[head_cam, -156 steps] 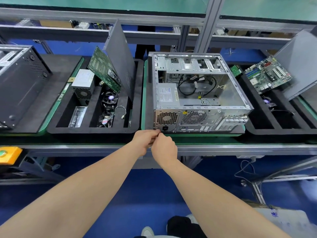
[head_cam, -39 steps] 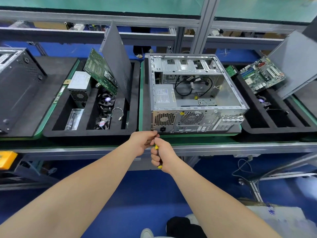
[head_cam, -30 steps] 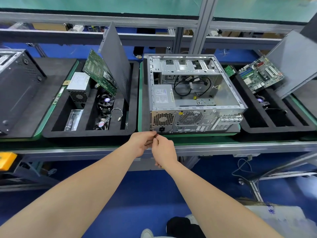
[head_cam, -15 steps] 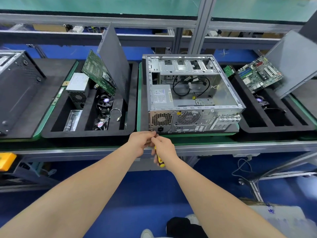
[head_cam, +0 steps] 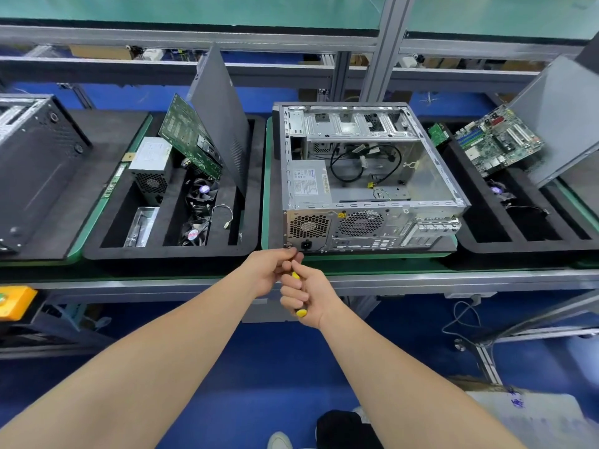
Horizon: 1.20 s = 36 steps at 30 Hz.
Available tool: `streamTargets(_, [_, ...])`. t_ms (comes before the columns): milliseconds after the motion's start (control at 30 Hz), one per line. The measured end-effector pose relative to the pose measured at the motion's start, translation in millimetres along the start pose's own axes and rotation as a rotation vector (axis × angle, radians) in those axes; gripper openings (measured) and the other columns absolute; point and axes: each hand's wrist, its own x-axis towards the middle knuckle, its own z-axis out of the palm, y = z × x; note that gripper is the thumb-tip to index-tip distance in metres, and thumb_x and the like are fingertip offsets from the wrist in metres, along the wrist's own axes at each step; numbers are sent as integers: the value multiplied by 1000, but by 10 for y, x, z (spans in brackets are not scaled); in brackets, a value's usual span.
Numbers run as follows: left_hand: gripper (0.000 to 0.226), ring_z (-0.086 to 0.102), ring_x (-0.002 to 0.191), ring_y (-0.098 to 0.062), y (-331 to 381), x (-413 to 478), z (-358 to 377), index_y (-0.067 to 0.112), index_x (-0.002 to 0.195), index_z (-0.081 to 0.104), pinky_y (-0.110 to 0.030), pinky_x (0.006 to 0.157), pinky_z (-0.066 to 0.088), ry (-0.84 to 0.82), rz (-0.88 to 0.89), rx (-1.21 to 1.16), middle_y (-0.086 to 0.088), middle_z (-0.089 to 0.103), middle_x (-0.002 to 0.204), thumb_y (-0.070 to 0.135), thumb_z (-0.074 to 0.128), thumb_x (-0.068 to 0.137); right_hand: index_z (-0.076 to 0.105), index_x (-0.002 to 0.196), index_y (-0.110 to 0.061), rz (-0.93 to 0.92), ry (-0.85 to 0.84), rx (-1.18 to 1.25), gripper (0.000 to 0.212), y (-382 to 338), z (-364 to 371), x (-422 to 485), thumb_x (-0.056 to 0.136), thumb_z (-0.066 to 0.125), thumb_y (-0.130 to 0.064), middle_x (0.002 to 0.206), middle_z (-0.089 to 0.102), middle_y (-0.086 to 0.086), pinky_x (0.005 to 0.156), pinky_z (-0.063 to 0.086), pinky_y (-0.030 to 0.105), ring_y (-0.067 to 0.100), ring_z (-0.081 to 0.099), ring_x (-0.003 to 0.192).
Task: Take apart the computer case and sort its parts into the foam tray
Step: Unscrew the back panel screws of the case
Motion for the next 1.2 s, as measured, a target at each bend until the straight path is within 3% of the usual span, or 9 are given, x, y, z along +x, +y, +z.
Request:
streamTargets(167, [20, 73, 89, -18, -48, 33, 2, 0, 110, 72, -30, 80, 57, 15, 38, -16, -13, 77, 103, 13, 69, 94, 54, 88, -15, -124, 277, -433, 29, 13, 75, 34, 111, 43, -29, 57, 44, 1, 39, 31, 22, 14, 34, 40])
streamTargets(367, [24, 72, 100, -22, -56, 19, 10, 1, 114, 72, -33, 87, 57, 26, 72, 42, -13, 76, 110, 14, 71, 94, 57, 85, -10, -453, 544, -1276, 37, 52, 110, 11, 110, 35, -27, 70, 66, 10, 37, 49, 29, 21, 64, 39])
streamTargets(433, [25, 71, 102, -23, -58, 3, 14, 1, 114, 72, -33, 89, 55, 41, 71, 60, -13, 76, 109, 15, 73, 93, 61, 93, -11, -524, 616, -1463, 34, 55, 118, 31, 110, 36, -27, 85, 68, 12, 43, 53, 32, 28, 72, 54])
streamTargets(533, [24, 72, 98, -24, -53, -12, 34, 2, 109, 74, -32, 79, 55, 77, 58, 58, -14, 77, 105, 15, 76, 90, 64, 114, -11, -583, 724, -1773, 27, 54, 107, 92, 109, 42, -24, 106, 71, 15, 75, 56, 42, 37, 72, 95])
streamTargets(633, [26, 72, 96, -23, -45, -32, 61, 2, 109, 74, -32, 76, 55, 94, 48, 51, -14, 77, 104, 17, 79, 87, 64, 118, -11, -595, 736, -1828, 24, 66, 99, 109, 107, 45, -22, 109, 72, 15, 79, 55, 43, 37, 71, 100])
streamTargets(767, [29, 72, 87, -22, -32, -45, 103, -2, 110, 73, -29, 70, 56, 132, 87, 56, -17, 76, 105, 9, 81, 84, 67, 110, -11, -602, 712, -1718, 30, 38, 69, 105, 109, 41, -25, 104, 72, 15, 73, 58, 41, 36, 72, 90])
streamTargets(900, [28, 72, 85, -21, 2, -34, 101, -7, 114, 71, -28, 70, 59, 112, 91, 59, -20, 74, 110, 4, 75, 89, 62, 89, -15, -487, 523, -1313, 34, -18, 11, 51, 108, 40, -31, 71, 68, 8, 43, 48, 31, 21, 63, 40])
streamTargets(1067, [27, 66, 60, -13, 24, -42, 96, -6, 114, 70, -26, 70, 58, 92, 38, 52, -14, 75, 85, 9, 72, 92, 65, 94, -13, -153, 263, -420, 39, -20, -40, 28, 111, 47, -44, 68, 61, 6, 41, 28, 26, 16, 42, 40])
streamTargets(1200, [28, 57, 52, -10, 36, -55, 44, -1, 110, 74, -25, 56, 52, 59, -20, 112, 0, 62, 58, 21, 72, 93, 71, 93, -14, -72, 62, -57, 40, 30, -50, 10, 111, 47, -41, 72, 55, 3, 43, 41, 24, 13, 47, 49])
